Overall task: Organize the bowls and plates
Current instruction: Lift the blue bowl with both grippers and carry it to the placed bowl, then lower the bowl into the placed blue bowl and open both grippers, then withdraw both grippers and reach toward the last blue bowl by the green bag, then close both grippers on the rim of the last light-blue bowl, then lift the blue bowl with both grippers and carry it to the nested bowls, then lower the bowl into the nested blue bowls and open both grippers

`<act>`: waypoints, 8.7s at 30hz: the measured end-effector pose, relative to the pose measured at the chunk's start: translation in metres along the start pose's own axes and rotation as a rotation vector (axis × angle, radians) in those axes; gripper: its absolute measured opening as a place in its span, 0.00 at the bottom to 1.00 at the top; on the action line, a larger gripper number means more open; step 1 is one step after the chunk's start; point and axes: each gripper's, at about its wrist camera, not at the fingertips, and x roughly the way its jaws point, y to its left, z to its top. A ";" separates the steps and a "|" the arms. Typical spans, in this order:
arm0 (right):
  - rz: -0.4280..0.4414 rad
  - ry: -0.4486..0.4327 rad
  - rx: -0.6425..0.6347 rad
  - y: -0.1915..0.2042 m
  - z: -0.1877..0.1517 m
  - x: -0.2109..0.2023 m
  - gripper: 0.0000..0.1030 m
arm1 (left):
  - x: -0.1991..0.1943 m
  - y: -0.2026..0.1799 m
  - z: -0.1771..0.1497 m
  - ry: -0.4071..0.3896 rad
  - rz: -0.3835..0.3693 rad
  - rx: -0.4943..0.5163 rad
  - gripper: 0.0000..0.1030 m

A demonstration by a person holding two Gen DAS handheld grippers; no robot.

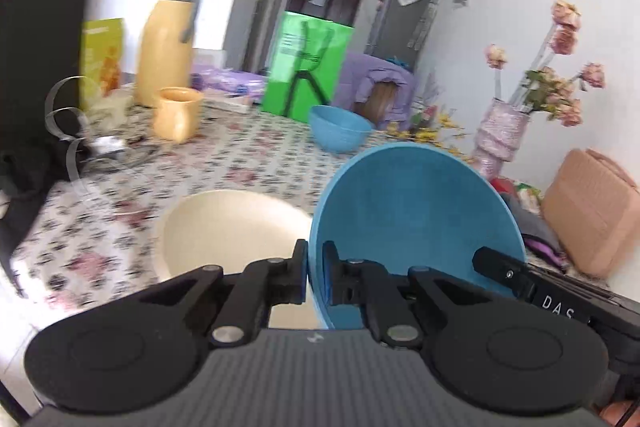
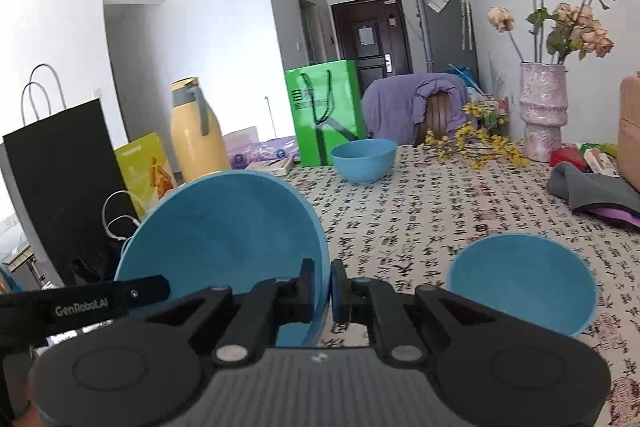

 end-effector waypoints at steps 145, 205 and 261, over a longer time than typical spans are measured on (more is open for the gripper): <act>-0.030 0.450 0.321 -0.126 0.184 0.452 0.09 | 0.418 0.069 0.228 0.408 -0.058 -0.215 0.11; -0.019 -0.011 -0.028 0.009 0.020 0.018 0.08 | 0.023 0.014 0.035 0.017 -0.052 -0.019 0.06; -0.118 0.039 0.144 -0.182 0.048 -0.004 0.39 | 0.097 -0.137 0.011 0.192 -0.275 0.114 0.51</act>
